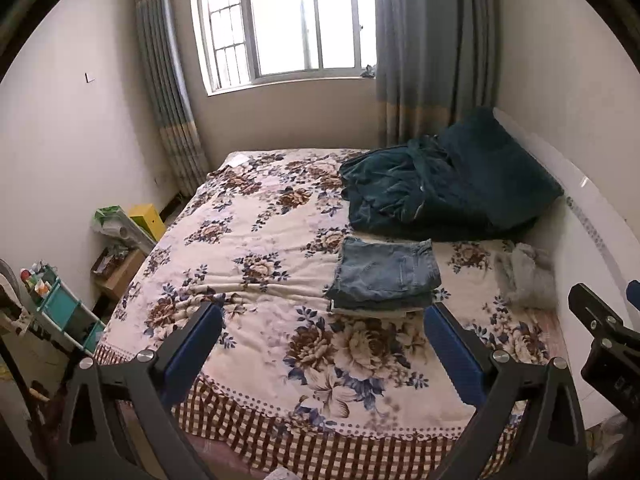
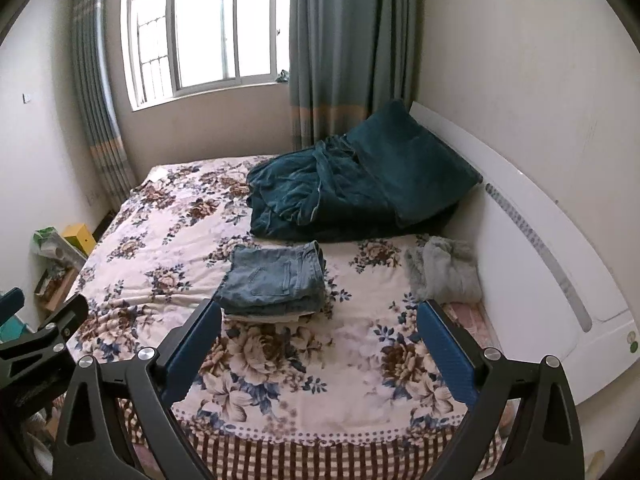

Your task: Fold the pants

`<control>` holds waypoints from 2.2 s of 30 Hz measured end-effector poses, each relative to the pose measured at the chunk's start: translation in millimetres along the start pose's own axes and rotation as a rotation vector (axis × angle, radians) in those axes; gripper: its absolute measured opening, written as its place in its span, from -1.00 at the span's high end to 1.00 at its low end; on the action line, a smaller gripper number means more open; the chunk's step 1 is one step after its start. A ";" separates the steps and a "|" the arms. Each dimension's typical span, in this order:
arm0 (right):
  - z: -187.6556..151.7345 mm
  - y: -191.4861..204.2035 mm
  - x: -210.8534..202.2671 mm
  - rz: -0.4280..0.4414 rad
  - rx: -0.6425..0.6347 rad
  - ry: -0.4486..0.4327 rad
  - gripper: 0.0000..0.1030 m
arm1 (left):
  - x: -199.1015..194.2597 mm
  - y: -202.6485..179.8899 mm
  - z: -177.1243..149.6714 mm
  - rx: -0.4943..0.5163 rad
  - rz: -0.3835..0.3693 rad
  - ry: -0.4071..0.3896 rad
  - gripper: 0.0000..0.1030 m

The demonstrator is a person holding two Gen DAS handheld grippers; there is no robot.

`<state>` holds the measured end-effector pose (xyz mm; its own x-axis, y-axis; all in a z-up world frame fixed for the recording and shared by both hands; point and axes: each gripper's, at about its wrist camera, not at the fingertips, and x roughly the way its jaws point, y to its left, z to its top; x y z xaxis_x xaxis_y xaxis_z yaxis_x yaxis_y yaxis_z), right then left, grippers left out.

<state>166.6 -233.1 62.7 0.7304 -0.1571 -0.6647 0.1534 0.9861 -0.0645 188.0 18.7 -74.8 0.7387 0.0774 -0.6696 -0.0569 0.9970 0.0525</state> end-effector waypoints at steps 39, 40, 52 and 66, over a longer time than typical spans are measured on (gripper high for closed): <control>-25.5 6.5 81.1 -0.011 -0.020 0.099 -0.98 | 48.3 -9.6 -10.7 0.016 0.051 0.044 -1.00; -25.1 6.5 80.7 -0.011 -0.020 0.098 -0.98 | 48.2 -9.3 -10.3 0.018 0.054 0.044 -1.00; -24.1 8.4 80.7 -0.006 -0.015 0.097 -0.99 | 47.7 -8.3 -7.5 0.016 0.054 0.032 -1.00; -22.4 7.7 82.3 0.001 -0.014 0.096 -0.99 | 46.9 -7.9 -6.4 0.008 0.046 0.030 -1.00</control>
<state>213.0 -237.1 -9.2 0.6633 -0.1508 -0.7330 0.1431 0.9870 -0.0735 218.8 14.4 -111.3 0.7149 0.1234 -0.6882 -0.0851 0.9923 0.0896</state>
